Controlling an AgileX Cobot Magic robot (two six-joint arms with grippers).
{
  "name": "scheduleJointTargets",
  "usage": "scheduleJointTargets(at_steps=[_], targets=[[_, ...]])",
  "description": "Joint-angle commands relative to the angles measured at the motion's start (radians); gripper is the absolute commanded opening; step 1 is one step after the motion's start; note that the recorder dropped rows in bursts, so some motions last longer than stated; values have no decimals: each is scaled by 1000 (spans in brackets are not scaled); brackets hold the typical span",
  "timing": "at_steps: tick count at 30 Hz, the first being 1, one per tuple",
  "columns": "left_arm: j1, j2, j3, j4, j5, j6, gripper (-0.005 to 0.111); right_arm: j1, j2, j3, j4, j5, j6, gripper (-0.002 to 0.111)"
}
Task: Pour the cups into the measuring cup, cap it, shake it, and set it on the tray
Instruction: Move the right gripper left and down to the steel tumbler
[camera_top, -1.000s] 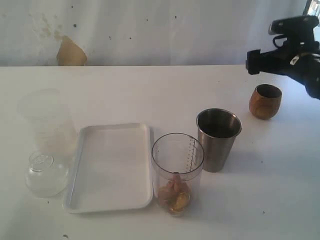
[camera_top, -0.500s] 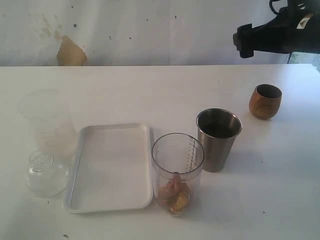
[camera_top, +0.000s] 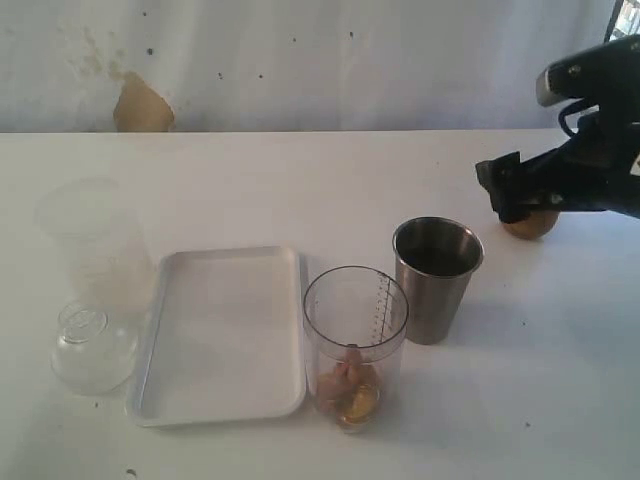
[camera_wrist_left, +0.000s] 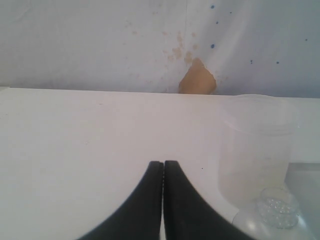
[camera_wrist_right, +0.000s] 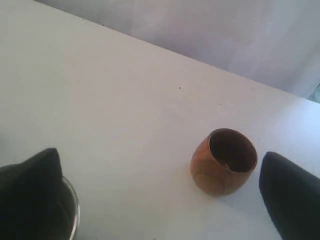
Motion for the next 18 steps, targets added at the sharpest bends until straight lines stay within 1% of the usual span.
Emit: scheduleJointTargets(at_steps=[1, 6, 9, 12, 18], targets=[[-3, -5, 5, 0, -8, -3, 1, 52, -82, 42, 0, -31, 38, 105], [-3, -5, 5, 0, -8, -3, 1, 161, -150, 84, 0, -4, 38, 105], [-3, -5, 5, 0, -8, -3, 1, 205, -166, 127, 0, 2, 38, 105], [-3, -5, 5, 0, -8, -3, 1, 223, -166, 160, 0, -17, 41, 105], [-3, -5, 5, 0, -8, -3, 1, 223, -164, 201, 0, -58, 83, 105]])
